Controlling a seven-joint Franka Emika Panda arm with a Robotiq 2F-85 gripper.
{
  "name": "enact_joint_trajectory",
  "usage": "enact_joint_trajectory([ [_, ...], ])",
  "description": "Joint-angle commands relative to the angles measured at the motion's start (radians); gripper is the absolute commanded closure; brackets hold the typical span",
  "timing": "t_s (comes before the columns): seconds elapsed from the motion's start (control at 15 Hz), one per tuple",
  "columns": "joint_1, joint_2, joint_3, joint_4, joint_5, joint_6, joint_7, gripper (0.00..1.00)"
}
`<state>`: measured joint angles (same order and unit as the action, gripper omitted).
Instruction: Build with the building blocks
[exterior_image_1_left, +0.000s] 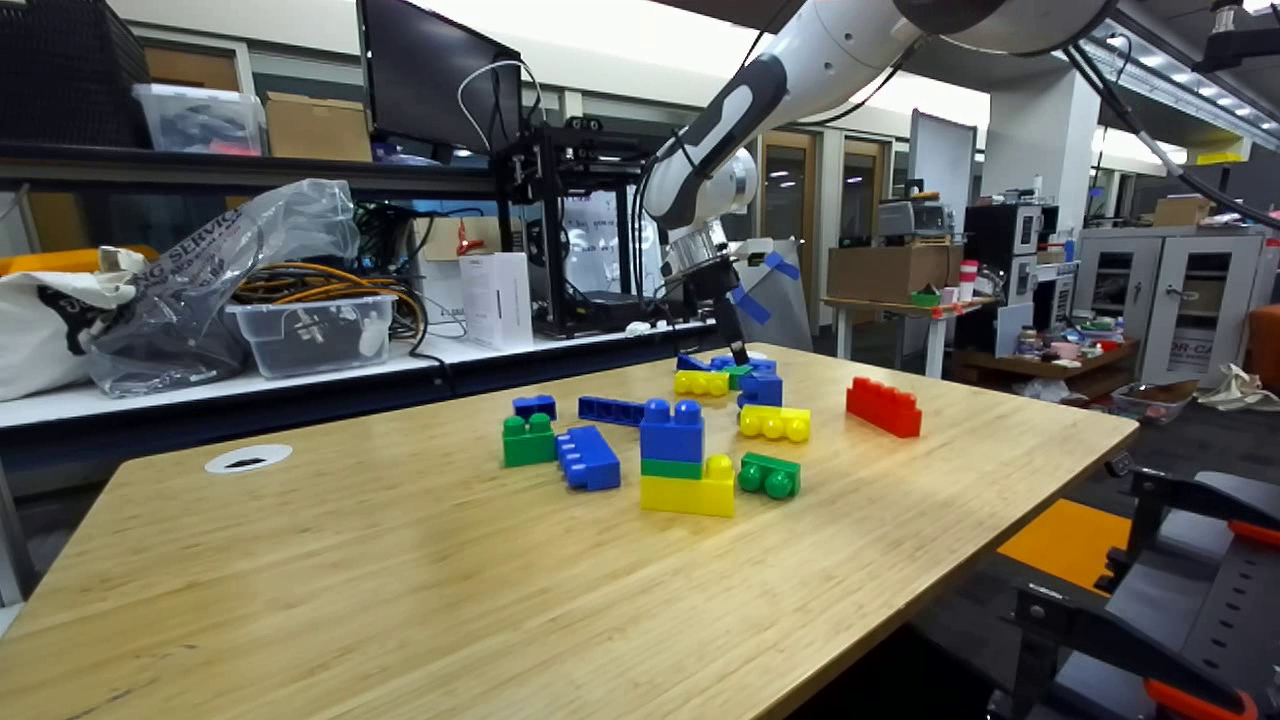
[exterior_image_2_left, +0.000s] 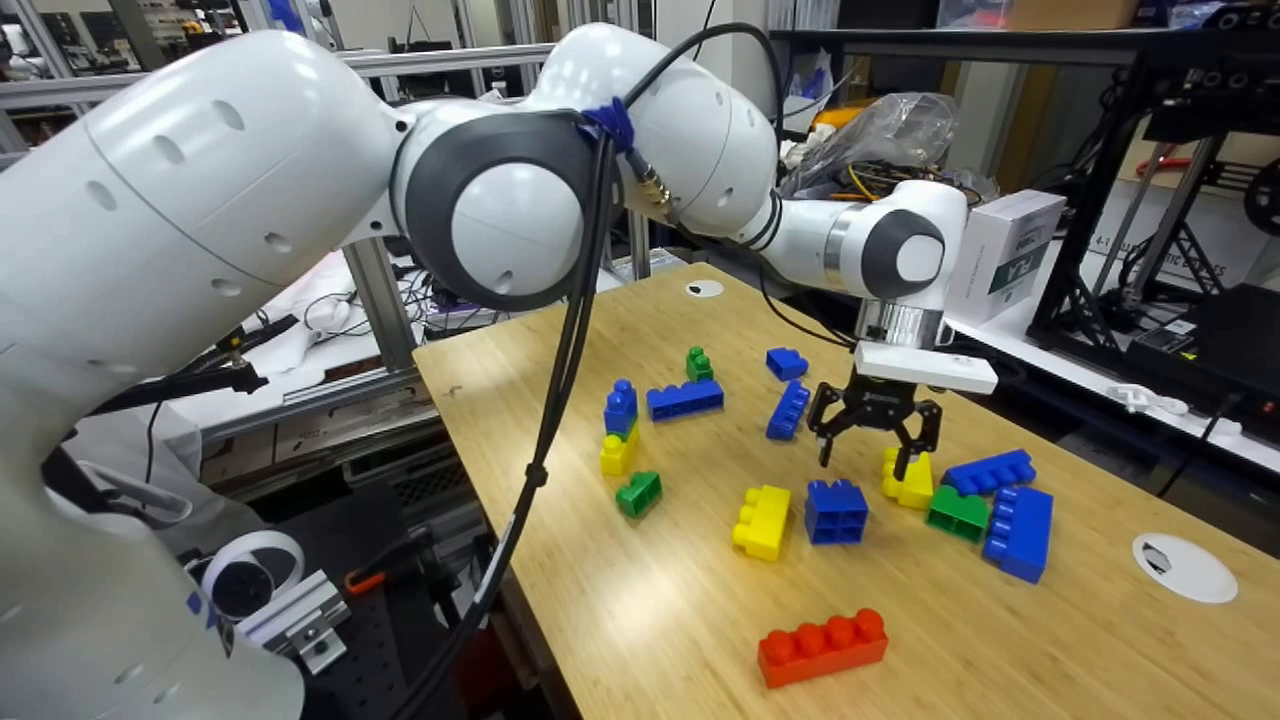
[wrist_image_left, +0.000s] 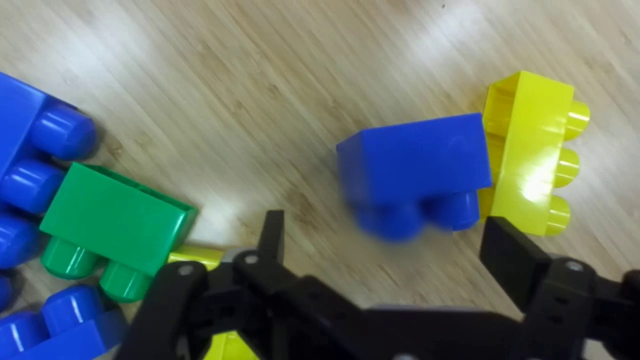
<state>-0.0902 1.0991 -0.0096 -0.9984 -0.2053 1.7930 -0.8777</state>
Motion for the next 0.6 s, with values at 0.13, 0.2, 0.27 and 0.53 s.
enact_joint_trajectory([
  [0.13, -0.006, 0.035, 0.019, 0.078, 0.004, -0.155, -0.085, 0.0],
  [0.2, -0.005, 0.031, 0.021, 0.081, 0.005, -0.179, -0.094, 0.0],
  [0.27, -0.002, 0.022, 0.022, 0.074, 0.007, -0.196, -0.097, 0.0],
  [0.53, -0.007, 0.006, 0.039, 0.067, 0.018, -0.212, -0.115, 0.0],
])
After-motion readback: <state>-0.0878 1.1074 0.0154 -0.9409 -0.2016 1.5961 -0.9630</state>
